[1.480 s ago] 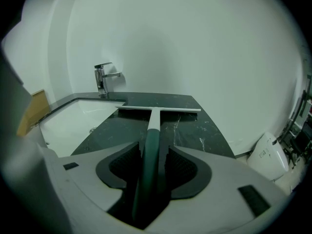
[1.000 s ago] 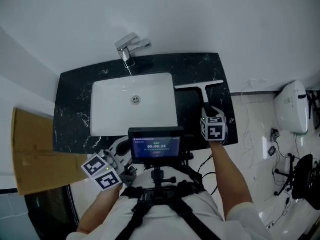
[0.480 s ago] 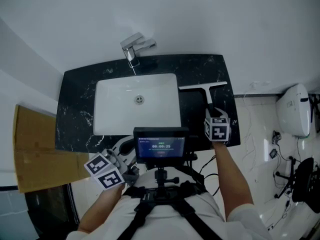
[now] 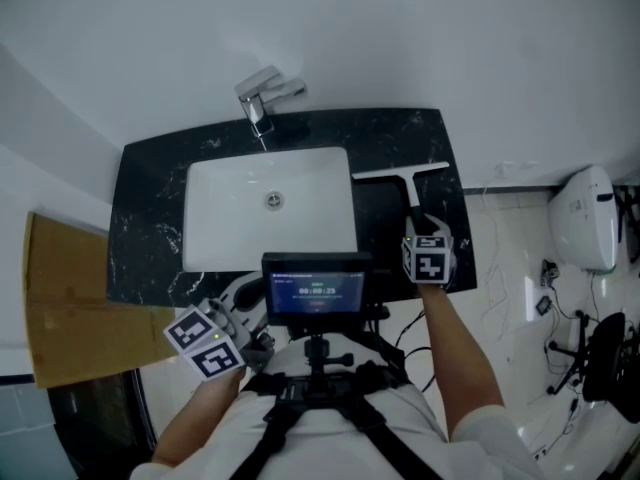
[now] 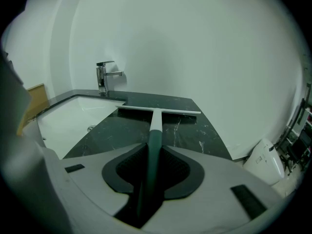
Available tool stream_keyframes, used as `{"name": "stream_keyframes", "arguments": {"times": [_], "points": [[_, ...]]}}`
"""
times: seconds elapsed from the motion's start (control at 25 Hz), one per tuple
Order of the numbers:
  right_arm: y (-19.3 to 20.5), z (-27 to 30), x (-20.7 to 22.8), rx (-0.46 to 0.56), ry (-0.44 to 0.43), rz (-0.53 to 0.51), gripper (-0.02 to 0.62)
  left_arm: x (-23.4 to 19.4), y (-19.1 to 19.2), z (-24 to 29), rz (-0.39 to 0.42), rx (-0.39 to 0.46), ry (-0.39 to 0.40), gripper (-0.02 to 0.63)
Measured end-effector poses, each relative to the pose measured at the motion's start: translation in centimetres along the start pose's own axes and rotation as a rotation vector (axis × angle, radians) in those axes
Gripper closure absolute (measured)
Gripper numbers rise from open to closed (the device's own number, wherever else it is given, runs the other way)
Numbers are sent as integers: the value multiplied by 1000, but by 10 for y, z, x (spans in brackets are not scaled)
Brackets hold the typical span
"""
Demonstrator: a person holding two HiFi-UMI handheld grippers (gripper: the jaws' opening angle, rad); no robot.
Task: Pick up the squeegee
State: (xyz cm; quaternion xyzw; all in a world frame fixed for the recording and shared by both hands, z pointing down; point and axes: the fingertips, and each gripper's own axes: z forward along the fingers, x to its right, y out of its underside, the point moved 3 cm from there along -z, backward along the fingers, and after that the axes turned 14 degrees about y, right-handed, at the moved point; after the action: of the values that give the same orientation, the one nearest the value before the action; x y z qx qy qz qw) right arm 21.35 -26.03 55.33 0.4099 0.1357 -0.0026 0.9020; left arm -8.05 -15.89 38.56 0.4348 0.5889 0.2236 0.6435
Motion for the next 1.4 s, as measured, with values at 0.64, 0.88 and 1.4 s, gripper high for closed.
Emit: {"name": "stream_keyframes", "arguments": {"times": [0.64,0.88,1.4], "points": [[-1,2,9,-31,-31,44,509,4,-4,-3,20,22,-12,549],[1,3,10,-38,-34,58,509,6,-5,-3,28,31,-15,549],[-16,1,22,-22,-40,96,509,7,-5,-5,25,47,-27,549]]}}
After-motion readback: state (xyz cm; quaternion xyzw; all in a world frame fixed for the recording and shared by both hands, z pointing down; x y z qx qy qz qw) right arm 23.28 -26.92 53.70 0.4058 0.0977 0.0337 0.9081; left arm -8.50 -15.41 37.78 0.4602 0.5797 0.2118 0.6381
